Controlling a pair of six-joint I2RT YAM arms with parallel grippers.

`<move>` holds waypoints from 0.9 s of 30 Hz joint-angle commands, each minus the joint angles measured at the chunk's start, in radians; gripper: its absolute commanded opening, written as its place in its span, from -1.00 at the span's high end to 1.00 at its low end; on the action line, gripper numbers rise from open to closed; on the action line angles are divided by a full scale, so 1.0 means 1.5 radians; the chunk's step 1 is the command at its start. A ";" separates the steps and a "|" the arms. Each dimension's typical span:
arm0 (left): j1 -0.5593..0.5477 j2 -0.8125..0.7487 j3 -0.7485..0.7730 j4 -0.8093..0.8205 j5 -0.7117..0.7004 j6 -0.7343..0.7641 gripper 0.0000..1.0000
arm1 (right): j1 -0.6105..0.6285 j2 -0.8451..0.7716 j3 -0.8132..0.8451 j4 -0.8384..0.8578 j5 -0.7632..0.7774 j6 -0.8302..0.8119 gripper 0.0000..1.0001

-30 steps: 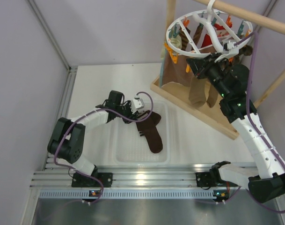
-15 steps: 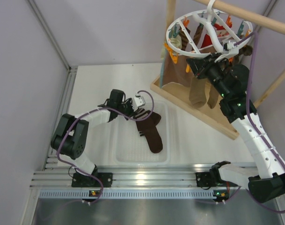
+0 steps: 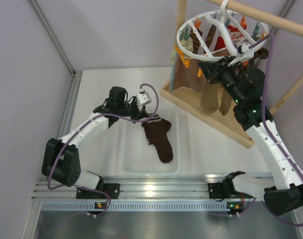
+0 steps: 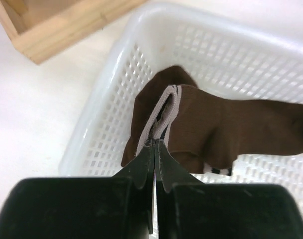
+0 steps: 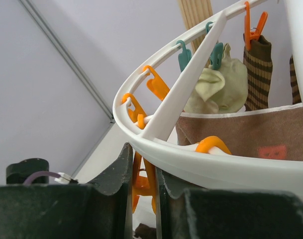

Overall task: Clip the socks to the hanger
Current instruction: Pick up the sock from the bin.

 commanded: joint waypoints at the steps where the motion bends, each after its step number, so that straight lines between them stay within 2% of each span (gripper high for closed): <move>1: -0.002 -0.040 0.035 -0.075 0.059 -0.035 1.00 | -0.004 0.000 -0.008 0.002 -0.021 -0.006 1.00; 5: -0.002 -0.058 0.040 -0.111 0.118 -0.032 1.00 | -0.004 -0.001 -0.006 0.002 -0.022 -0.005 1.00; 8: -0.013 -0.047 0.039 -0.163 0.115 -0.013 1.00 | -0.004 -0.001 -0.007 0.002 -0.022 -0.007 1.00; 11: -0.017 -0.009 0.033 -0.190 0.101 0.008 1.00 | -0.004 0.000 -0.008 0.002 -0.023 -0.004 1.00; 15: -0.017 0.068 0.040 -0.190 0.069 -0.014 1.00 | -0.004 0.001 -0.008 0.002 -0.021 -0.004 1.00; 20: -0.019 0.154 0.086 -0.248 0.083 0.000 1.00 | -0.004 0.007 -0.006 0.002 -0.021 -0.006 1.00; 23: -0.019 0.181 0.078 -0.202 0.064 -0.031 1.00 | -0.004 0.010 -0.007 0.002 -0.021 -0.005 1.00; 26: -0.019 0.163 0.056 -0.143 0.035 -0.072 0.99 | -0.004 0.012 -0.009 0.001 -0.021 -0.001 1.00; 27: -0.019 0.159 0.053 -0.118 0.029 -0.083 0.91 | -0.004 0.012 -0.008 0.002 -0.022 0.000 1.00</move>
